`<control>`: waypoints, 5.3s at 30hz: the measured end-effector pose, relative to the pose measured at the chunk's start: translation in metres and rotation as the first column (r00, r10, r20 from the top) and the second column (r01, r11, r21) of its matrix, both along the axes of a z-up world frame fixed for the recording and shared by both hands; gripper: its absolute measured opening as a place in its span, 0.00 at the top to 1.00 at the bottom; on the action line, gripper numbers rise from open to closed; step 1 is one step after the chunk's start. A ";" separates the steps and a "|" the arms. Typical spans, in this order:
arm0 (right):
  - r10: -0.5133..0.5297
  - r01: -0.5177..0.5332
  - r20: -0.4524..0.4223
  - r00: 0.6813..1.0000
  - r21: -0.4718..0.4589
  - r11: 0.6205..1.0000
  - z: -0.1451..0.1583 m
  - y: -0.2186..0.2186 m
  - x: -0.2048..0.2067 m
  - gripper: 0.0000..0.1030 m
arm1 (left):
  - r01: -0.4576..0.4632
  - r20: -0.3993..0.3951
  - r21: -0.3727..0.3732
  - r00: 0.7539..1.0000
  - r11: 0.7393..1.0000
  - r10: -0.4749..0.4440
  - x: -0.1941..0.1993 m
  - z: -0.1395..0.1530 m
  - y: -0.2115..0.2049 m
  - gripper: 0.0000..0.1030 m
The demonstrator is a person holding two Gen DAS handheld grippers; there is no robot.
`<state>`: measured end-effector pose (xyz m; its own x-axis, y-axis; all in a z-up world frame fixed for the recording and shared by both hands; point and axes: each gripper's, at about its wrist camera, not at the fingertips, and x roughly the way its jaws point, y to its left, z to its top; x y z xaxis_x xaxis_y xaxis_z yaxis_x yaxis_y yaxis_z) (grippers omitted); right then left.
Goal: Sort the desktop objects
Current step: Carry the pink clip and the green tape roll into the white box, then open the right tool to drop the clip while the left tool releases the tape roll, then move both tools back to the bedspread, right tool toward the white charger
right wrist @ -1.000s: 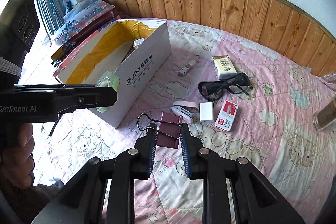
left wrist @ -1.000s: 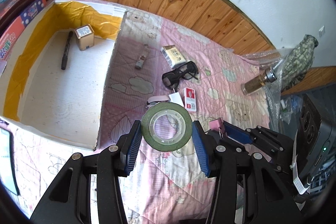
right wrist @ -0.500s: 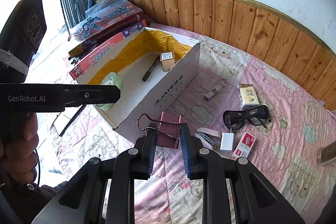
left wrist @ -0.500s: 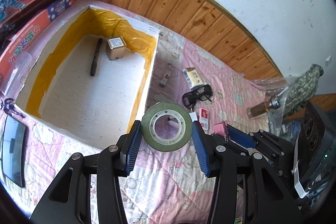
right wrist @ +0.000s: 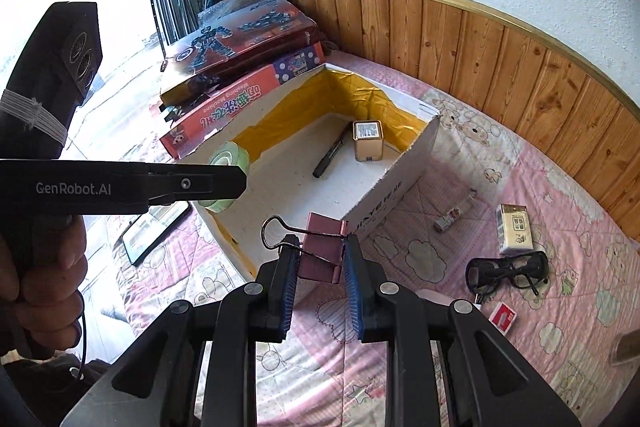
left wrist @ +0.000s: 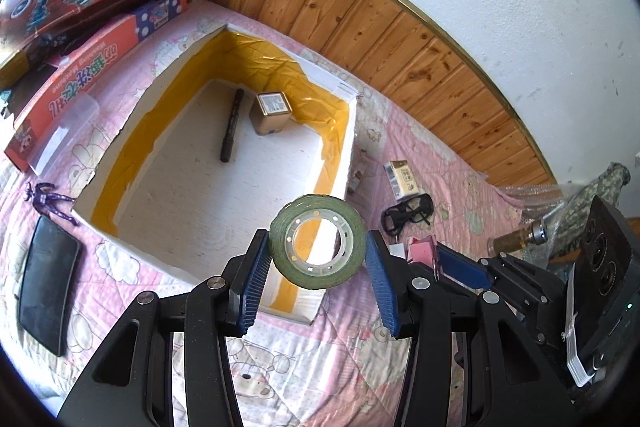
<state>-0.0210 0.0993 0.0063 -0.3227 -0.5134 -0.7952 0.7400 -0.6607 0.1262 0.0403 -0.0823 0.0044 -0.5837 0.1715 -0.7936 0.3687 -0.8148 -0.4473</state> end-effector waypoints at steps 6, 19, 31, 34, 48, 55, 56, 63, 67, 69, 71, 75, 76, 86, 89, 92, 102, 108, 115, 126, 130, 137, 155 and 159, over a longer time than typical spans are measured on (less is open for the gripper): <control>0.042 -0.042 0.008 0.999 -0.001 0.999 -0.001 -0.020 -0.008 0.77 | -0.032 0.017 -0.006 0.999 0.999 0.032 -0.003 -0.004 -0.014 0.52; 0.109 -0.110 0.043 0.993 0.004 0.994 -0.015 -0.058 -0.030 0.77 | -0.074 0.070 -0.030 0.995 0.997 0.076 -0.022 -0.018 -0.047 0.52; 0.147 -0.151 0.079 0.986 0.047 0.987 -0.034 -0.085 -0.049 0.77 | -0.065 0.145 -0.063 0.987 0.996 0.073 -0.050 -0.038 -0.069 0.52; 0.158 -0.163 0.082 0.984 0.061 0.985 -0.038 -0.091 -0.054 0.77 | -0.056 0.165 -0.080 0.984 0.995 0.068 -0.057 -0.043 -0.072 0.52; 0.204 -0.219 0.109 0.973 0.157 0.963 -0.065 -0.126 -0.073 0.77 | 0.007 0.266 -0.141 0.963 0.990 0.031 -0.087 -0.073 -0.084 0.52; 0.228 -0.251 0.127 0.965 0.213 0.944 -0.079 -0.143 -0.080 0.77 | 0.018 0.307 -0.135 0.951 0.991 0.024 -0.102 -0.087 -0.089 0.52; 0.230 -0.254 0.128 0.965 0.220 0.942 -0.080 -0.145 -0.081 0.77 | 0.020 0.312 -0.131 0.950 0.991 0.022 -0.104 -0.089 -0.090 0.52; 0.221 -0.260 0.167 0.961 0.269 0.927 -0.095 -0.155 -0.093 0.77 | 0.040 0.347 -0.130 0.938 0.991 0.007 -0.120 -0.100 -0.093 0.52; 0.205 -0.257 0.196 0.959 0.291 0.922 -0.102 -0.159 -0.104 0.77 | 0.050 0.369 -0.132 0.930 0.990 0.002 -0.131 -0.108 -0.096 0.52; 0.200 -0.260 0.215 0.956 0.301 0.918 -0.107 -0.161 -0.108 0.77 | 0.052 0.382 -0.133 0.924 0.990 0.003 -0.135 -0.113 -0.098 0.52; 0.195 -0.264 0.237 0.952 0.314 0.912 -0.113 -0.163 -0.111 0.77 | 0.058 0.393 -0.136 0.920 0.989 0.000 -0.139 -0.118 -0.098 0.52; 0.174 -0.267 0.277 0.945 0.345 0.900 -0.127 -0.164 -0.119 0.77 | 0.059 0.429 -0.128 0.903 0.990 0.002 -0.144 -0.133 -0.102 0.52; 0.168 -0.266 0.284 0.944 0.354 0.897 -0.130 -0.164 -0.121 0.77 | 0.055 0.437 -0.124 0.900 0.991 0.005 -0.145 -0.137 -0.103 0.52; 0.149 -0.284 0.327 0.933 0.415 0.864 -0.150 -0.169 -0.126 0.77 | 0.063 0.484 -0.148 0.875 0.987 0.017 -0.149 -0.158 -0.107 0.52; 0.145 -0.288 0.336 0.930 0.425 0.858 -0.154 -0.170 -0.126 0.77 | 0.067 0.495 -0.144 0.869 0.987 0.013 -0.149 -0.161 -0.107 0.51; 0.140 -0.286 0.340 0.930 0.430 0.856 -0.157 -0.168 -0.125 0.76 | 0.066 0.504 -0.134 0.864 0.989 0.011 -0.148 -0.161 -0.107 0.50; 0.124 -0.259 0.335 0.934 0.394 0.882 -0.138 -0.164 -0.121 0.66 | 0.077 0.518 -0.102 0.855 0.992 -0.013 -0.136 -0.150 -0.107 0.50; 0.115 -0.241 0.326 0.938 0.377 0.894 -0.123 -0.158 -0.115 0.65 | 0.099 0.499 -0.095 0.865 0.991 -0.039 -0.125 -0.137 -0.102 0.42; 0.105 -0.226 0.318 0.942 0.370 0.901 -0.109 -0.149 -0.106 0.65 | 0.106 0.481 -0.103 0.876 0.989 -0.043 -0.107 -0.119 -0.095 0.41; 0.129 -0.206 0.234 0.964 0.340 0.918 -0.079 -0.142 -0.099 0.60 | 0.121 0.413 -0.135 0.909 0.983 -0.055 -0.075 -0.082 -0.077 0.41; 0.124 -0.181 0.187 0.975 0.334 0.925 -0.063 -0.136 -0.091 0.59 | 0.131 0.380 -0.150 0.923 0.980 -0.065 -0.075 -0.059 -0.076 0.41; 0.104 -0.137 0.122 0.987 0.311 0.941 -0.047 -0.124 -0.079 0.57 | 0.134 0.336 -0.147 0.939 0.980 -0.078 -0.061 -0.039 -0.062 0.41; 0.043 -0.037 -0.083 0.996 0.064 0.997 -0.006 -0.040 -0.020 0.57 | 0.224 0.142 -0.236 0.971 0.945 -0.195 -0.013 0.017 0.001 0.41; -0.027 0.027 -0.084 0.996 0.002 1.000 -0.015 -0.005 -0.005 0.57 | 0.284 0.126 -0.236 0.957 0.929 -0.260 -0.011 0.014 0.028 0.41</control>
<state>-0.0257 0.0939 -0.0087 -0.4019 -0.5008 -0.7666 0.7298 -0.6808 0.0621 0.0296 -0.0546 0.0183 -0.4661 0.1036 -0.8786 0.1467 -0.9703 -0.1923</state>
